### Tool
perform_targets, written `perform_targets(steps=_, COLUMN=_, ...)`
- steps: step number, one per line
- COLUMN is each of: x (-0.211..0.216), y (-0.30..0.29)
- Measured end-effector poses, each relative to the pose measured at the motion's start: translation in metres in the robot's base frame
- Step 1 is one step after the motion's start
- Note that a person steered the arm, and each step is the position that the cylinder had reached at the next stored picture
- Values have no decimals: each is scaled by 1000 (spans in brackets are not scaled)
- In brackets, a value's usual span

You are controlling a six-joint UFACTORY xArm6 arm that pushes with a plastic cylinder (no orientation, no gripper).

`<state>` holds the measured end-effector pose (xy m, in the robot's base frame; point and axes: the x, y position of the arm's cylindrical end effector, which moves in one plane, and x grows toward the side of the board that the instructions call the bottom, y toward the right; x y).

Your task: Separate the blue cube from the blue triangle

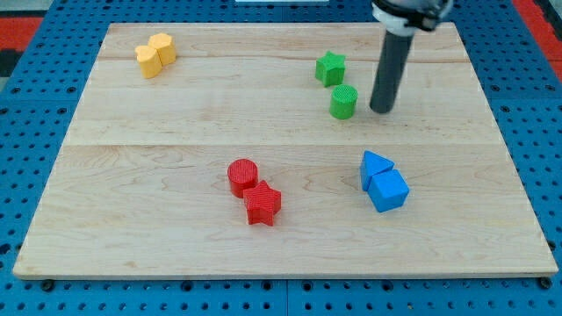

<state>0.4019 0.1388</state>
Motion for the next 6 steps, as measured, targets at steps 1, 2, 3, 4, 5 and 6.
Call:
perform_targets(steps=1, x=73, y=-4)
perform_targets(steps=2, x=122, y=-9)
perform_targets(steps=3, x=152, y=-3)
perform_targets(steps=4, x=160, y=0)
perform_targets(steps=5, x=144, y=1)
perform_targets(steps=6, x=130, y=-16)
